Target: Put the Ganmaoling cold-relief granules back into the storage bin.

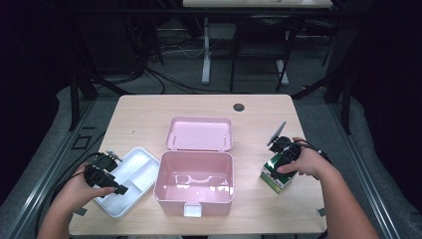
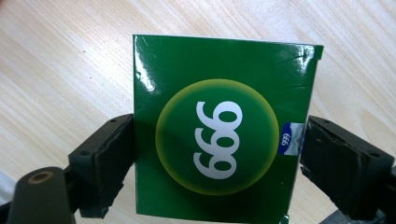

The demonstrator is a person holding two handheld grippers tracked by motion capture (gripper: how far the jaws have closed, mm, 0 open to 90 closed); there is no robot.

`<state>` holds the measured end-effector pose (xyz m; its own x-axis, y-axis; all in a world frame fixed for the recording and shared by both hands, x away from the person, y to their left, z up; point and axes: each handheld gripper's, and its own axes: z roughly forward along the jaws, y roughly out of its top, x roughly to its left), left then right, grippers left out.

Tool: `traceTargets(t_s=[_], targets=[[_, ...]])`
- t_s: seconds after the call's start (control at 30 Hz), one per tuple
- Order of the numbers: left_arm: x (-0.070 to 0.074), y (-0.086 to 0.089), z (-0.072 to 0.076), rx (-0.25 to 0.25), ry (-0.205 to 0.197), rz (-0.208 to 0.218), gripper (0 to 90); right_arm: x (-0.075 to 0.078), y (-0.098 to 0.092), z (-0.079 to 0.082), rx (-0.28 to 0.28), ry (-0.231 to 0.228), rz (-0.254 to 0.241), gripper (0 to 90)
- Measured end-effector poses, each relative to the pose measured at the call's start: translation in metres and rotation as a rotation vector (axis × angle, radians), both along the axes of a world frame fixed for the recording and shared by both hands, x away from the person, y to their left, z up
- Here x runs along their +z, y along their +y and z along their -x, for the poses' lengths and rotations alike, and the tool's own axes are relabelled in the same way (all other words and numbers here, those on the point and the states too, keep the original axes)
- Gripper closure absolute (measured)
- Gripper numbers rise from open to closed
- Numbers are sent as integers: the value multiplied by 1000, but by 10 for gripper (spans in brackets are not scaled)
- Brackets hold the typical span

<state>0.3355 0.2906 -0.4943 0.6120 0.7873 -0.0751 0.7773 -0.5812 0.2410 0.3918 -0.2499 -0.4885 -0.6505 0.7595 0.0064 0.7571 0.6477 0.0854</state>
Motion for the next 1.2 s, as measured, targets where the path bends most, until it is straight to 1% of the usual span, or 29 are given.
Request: traceTargets(t_s=[0.07, 0.13, 0.2, 0.3, 0.33, 0.37, 0.57, 0.6, 0.63, 0.7, 0.73, 0.77, 0.83, 0.87, 0.93, 0.97, 1.0, 1.03, 1.13, 1.2], targets=[[0, 0, 0, -1, 0, 0, 291, 0, 0, 0, 1, 6, -8, 141], [0, 0, 0, -3, -4, -2, 300, 0, 0, 0, -4, 5, -6, 146], [2, 0, 0, -1, -7, 12, 336, 1, 0, -1, 1, 4, -9, 148], [2, 0, 1, -7, -5, 6, 336, 1, 0, -1, -4, 3, -3, 152], [2, 0, 1, -4, -3, 9, 336, 3, 0, -2, -4, 22, 7, 153], [2, 0, 1, -7, 0, 7, 336, 4, 1, -2, -1, 26, 14, 154], [1, -1, 1, -9, 4, 3, 337, 9, 5, 0, 12, 24, 0, 156], [1, -1, 1, -8, 2, 4, 336, 10, 6, 0, 14, 9, -14, 157], [1, -1, 1, -9, -3, 6, 337, 12, 7, 0, 18, 24, 1, 156], [2, -1, 1, -13, -5, 8, 348, 17, 8, 1, 32, 23, 2, 157], [3, 0, 1, -16, -4, 8, 348, 17, 9, 2, 36, 7, -10, 158], [3, 0, 1, -14, -3, 7, 348, 21, 10, 2, 41, 22, 4, 158], [3, 0, 1, -13, -3, 6, 348, 26, 12, 3, 51, 13, -4, 158], [2, 0, 1, -19, 1, 6, 348, 29, 13, 3, 61, 18, 7, 158], [2, 0, 1, -18, 4, 7, 348, 35, 15, 5, 69, 12, 8, 159], [2, 0, 1, -18, 4, 5, 348, 37, 16, 6, 73, -10, -5, 159], [2, 0, 1, -15, 1, 7, 348, 40, 17, 6, 76, -10, 3, 159], [2, 0, 2, -13, 0, 8, 348, 46, 19, 6, 91, -1, 19, 160], [3, 1, 2, -15, -4, 11, 348, 55, 23, 9, 131, -13, 27, 160], [3, 1, 2, -8, -13, 22, 348, 60, 26, 11, 164, -28, 25, 161]])
